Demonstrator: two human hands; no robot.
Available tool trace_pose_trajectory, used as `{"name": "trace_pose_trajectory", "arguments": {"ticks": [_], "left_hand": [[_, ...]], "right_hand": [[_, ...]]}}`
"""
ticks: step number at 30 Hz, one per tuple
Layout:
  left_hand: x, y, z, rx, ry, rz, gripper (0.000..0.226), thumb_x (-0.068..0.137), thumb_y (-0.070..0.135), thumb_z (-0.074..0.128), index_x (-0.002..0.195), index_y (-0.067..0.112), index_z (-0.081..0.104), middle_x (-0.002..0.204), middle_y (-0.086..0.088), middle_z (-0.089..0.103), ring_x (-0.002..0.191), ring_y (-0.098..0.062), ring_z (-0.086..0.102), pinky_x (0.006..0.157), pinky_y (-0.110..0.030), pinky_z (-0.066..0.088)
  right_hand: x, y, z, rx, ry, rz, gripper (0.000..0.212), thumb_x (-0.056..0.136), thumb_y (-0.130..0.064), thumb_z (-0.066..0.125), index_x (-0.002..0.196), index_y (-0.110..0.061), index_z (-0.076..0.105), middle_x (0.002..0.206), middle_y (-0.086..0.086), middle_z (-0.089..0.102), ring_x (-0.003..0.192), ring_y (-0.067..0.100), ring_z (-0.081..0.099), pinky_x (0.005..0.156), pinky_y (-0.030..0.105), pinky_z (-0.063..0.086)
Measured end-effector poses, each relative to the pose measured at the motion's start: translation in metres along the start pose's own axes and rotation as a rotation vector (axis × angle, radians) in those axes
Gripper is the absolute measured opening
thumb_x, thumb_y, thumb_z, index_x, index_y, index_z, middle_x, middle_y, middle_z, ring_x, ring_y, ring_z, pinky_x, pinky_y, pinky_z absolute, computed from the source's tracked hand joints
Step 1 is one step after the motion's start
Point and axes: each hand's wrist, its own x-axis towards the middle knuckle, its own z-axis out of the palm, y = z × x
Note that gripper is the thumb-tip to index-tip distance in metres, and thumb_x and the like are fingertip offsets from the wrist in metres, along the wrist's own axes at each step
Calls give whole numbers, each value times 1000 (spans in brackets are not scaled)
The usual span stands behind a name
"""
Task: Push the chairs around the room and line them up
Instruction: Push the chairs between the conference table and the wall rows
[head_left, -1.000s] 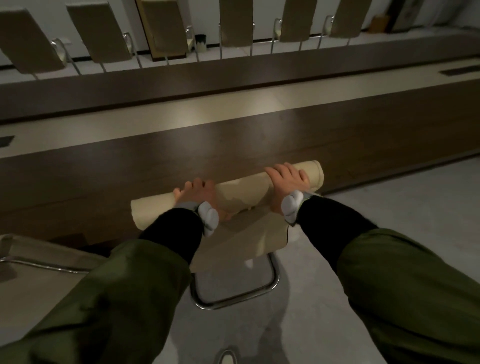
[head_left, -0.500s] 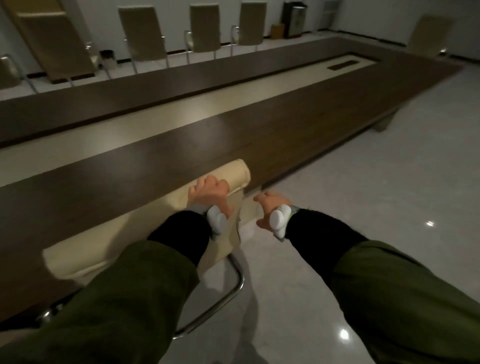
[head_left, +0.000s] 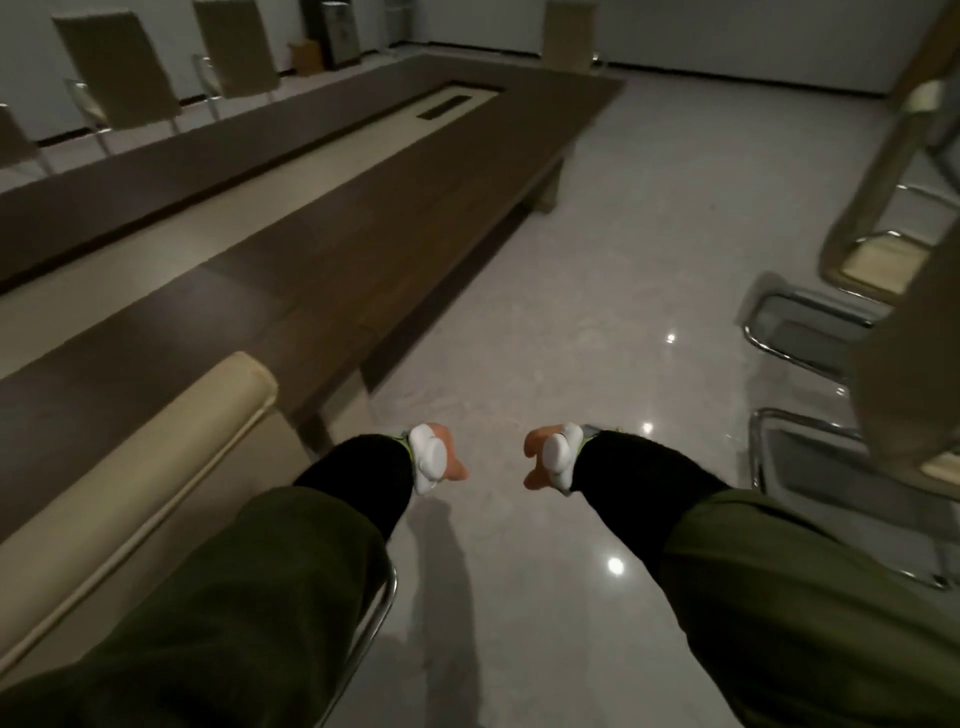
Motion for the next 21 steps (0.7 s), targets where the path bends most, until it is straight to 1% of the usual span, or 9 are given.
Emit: {"name": "trace_pose_trajectory", "arguments": {"ticks": [3,5,8,11,13,15,16,19,21], "left_hand": [[6,37,1,-20,7,33,48,98,33,61,58,12,44,73,-7,53,72,-11,52,41,-9,29],[15,68,2,-1,-32,42,40,97,31,64,63,14,50,62,-1,56,69,-3,58,57,-15,38],[19,114,3,74,-123,51,28,99,27,62,77,10,67,79,-15,65,106,-21,67,62,-16,37],[26,155,3,132,-182,89,40,98,21,61,65,-2,64,89,-23,72,105,-26,65,50,-16,36],[35,183,7,114,-199,115,37,97,14,60,72,-13,65,101,-9,64,108,-26,59,41,-17,37],[39,215,6,109,-194,135,33,97,11,60,97,-22,64,103,14,51,105,-19,53,54,-25,46],[43,230,6,122,-189,152,34,97,11,60,103,-22,63,101,15,51,102,-10,52,62,-24,48],[55,277,11,145,-189,164,36,97,13,61,105,-22,63,98,-17,63,74,6,62,49,-18,44],[61,310,20,243,-99,172,39,97,27,65,113,-9,66,109,-19,71,93,-12,71,68,-25,49]], "right_hand": [[-13,38,5,29,8,57,53,89,-30,73,134,-8,56,137,15,55,126,28,53,101,34,41],[-21,66,8,58,7,88,53,88,-30,73,133,-8,56,136,15,55,125,28,53,101,34,42],[-35,110,11,103,10,115,54,88,-31,73,134,-8,56,137,15,55,126,29,53,101,35,41],[-48,151,13,128,11,129,52,88,-31,73,132,-7,57,135,16,56,124,29,54,100,35,42],[-55,178,14,148,14,140,51,88,-31,73,130,-7,59,133,16,58,122,29,56,99,36,43],[-65,207,14,164,30,153,51,87,-32,74,130,-8,59,133,16,58,123,30,55,100,36,43],[-70,222,14,169,41,159,52,88,-32,73,131,-8,58,134,16,57,123,30,55,100,36,43],[-89,262,13,196,62,192,52,89,-32,72,132,-7,57,135,17,56,125,30,53,102,36,42],[-102,292,14,223,81,229,51,89,-31,72,132,-6,57,136,17,56,126,31,53,102,37,42]]}}
